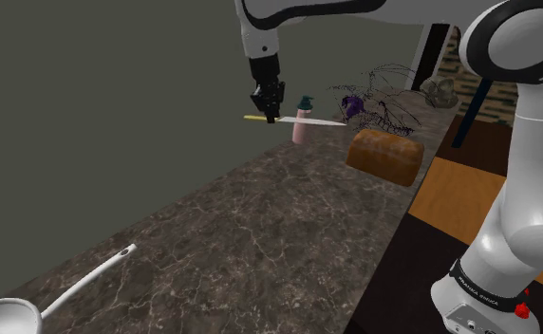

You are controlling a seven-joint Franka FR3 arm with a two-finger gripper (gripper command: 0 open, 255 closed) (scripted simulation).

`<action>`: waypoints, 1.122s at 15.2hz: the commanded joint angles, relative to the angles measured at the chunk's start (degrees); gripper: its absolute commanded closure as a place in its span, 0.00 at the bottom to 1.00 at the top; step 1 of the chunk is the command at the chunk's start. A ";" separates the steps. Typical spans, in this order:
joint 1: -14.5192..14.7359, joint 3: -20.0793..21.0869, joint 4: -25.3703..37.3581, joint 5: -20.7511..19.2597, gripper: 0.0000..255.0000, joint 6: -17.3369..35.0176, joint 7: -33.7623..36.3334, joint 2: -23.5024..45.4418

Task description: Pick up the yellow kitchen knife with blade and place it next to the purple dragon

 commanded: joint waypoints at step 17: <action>2.36 -0.11 30.17 -1.90 1.00 -20.16 -0.89 10.05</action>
